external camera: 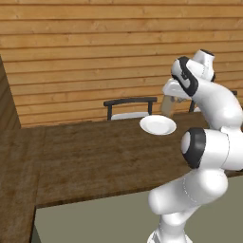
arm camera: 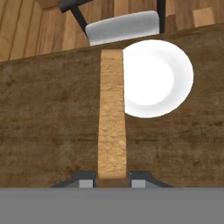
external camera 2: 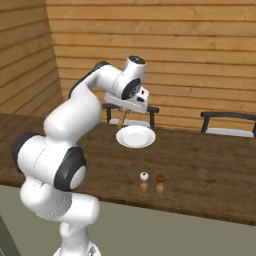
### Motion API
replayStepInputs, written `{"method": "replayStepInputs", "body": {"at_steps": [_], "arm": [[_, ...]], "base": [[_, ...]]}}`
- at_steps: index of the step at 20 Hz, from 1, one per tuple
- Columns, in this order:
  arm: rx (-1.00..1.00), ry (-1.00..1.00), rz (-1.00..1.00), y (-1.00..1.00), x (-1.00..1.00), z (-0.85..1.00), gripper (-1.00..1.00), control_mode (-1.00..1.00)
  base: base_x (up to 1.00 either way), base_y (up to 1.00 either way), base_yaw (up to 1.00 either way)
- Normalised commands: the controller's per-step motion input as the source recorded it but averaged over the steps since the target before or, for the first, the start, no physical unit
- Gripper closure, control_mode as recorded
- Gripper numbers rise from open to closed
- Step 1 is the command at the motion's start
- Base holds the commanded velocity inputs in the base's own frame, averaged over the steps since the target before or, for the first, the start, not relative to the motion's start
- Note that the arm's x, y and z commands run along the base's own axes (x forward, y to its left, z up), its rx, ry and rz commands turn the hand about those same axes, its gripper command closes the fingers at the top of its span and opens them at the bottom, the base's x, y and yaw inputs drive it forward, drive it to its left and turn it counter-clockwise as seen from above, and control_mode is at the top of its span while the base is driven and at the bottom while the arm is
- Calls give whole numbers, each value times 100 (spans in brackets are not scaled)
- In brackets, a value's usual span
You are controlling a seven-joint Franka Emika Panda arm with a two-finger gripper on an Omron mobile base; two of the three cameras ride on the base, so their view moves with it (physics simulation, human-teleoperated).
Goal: Start the toaster. Once the lever pops up, take the bread to the plate on the dining counter.
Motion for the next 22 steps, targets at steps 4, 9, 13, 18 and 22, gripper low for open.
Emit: {"method": "replayStepInputs", "body": {"at_steps": [4, 9, 13, 18, 22], "arm": [[4, 5, 0, 0, 41, -48, 100, -100], [4, 2, 0, 0, 18, -47, 100, -100], [1, 0, 0, 1, 28, -63, 100, -100], [0, 0, 0, 10, 60, -47, 100, -100], [2, 0, 1, 1, 68, -23, 100, -100]], "base": [[0, 0, 0], [0, 0, 0], [0, 0, 0], [0, 0, 0], [0, 0, 0]]}}
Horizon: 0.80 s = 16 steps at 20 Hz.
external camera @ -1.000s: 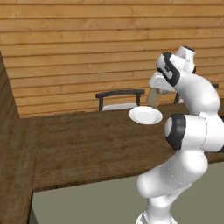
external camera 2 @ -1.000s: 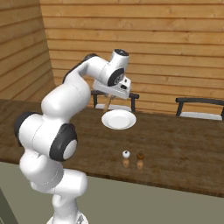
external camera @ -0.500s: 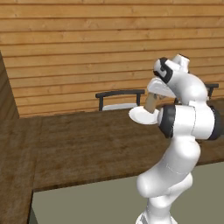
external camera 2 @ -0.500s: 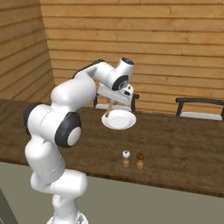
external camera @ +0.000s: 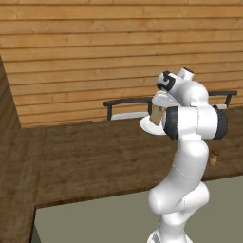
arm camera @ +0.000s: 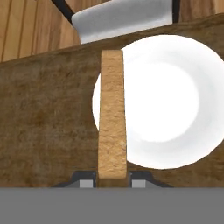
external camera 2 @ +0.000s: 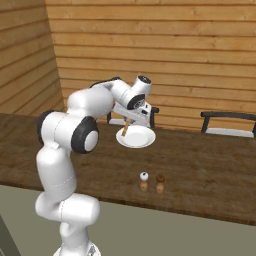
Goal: Start the toaster. Once the lever pops up, take the bread to the plate on the dining counter.
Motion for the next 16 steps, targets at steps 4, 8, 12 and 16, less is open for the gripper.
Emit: {"method": "replayStepInputs", "body": {"at_steps": [4, 8, 12, 16], "arm": [[5, 0, 4, 0, 38, 0, 100, -100], [7, 0, 7, 0, 27, -4, 100, -100], [4, 8, 6, 0, 5, -21, 100, -100], [2, 4, 5, 0, 3, -32, 100, -100]], "base": [[0, 0, 0], [0, 0, 0], [0, 0, 0], [0, 0, 0]]}}
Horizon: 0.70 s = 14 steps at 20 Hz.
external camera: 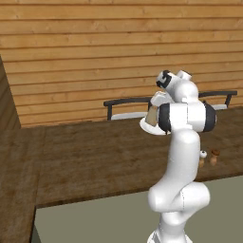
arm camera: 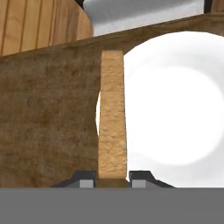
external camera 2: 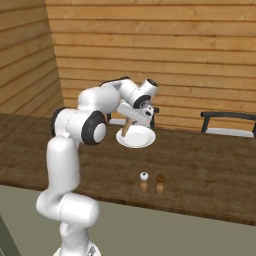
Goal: Start the toaster. Once the lever pops up, take the bread to the plate on the dining counter.
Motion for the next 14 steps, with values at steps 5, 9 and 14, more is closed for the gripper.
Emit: {"method": "replayStepInputs", "body": {"at_steps": [5, 9, 14], "arm": [[0, 1, 3, 0, 5, -33, 100, -100], [4, -4, 1, 0, 16, -37, 100, -100], [6, -4, 0, -1, 7, -17, 100, -100]], "base": [[0, 0, 0], [0, 0, 0], [0, 0, 0]]}}
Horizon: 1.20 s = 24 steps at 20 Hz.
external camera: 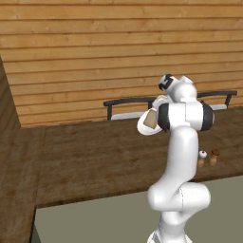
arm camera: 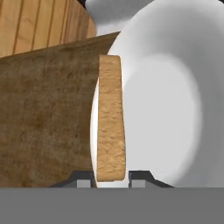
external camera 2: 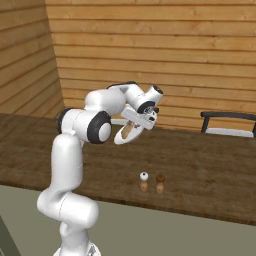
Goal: Start the toaster. Once the lever pops up, take the bread to the plate on the dining counter.
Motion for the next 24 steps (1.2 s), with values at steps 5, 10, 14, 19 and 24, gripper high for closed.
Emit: {"method": "replayStepInputs", "body": {"at_steps": [5, 10, 14, 19, 24], "arm": [[2, 0, 0, -1, 4, 0, -100, -100], [0, 0, 0, 0, 0, 0, -100, -100], [-4, -1, 0, 0, 0, 9, -100, -100], [-9, -14, 0, -2, 0, 21, -100, -100], [-16, -16, 0, -13, 0, 32, -100, -100]], "base": [[0, 0, 0], [0, 0, 0], [0, 0, 0], [0, 0, 0], [0, 0, 0]]}}
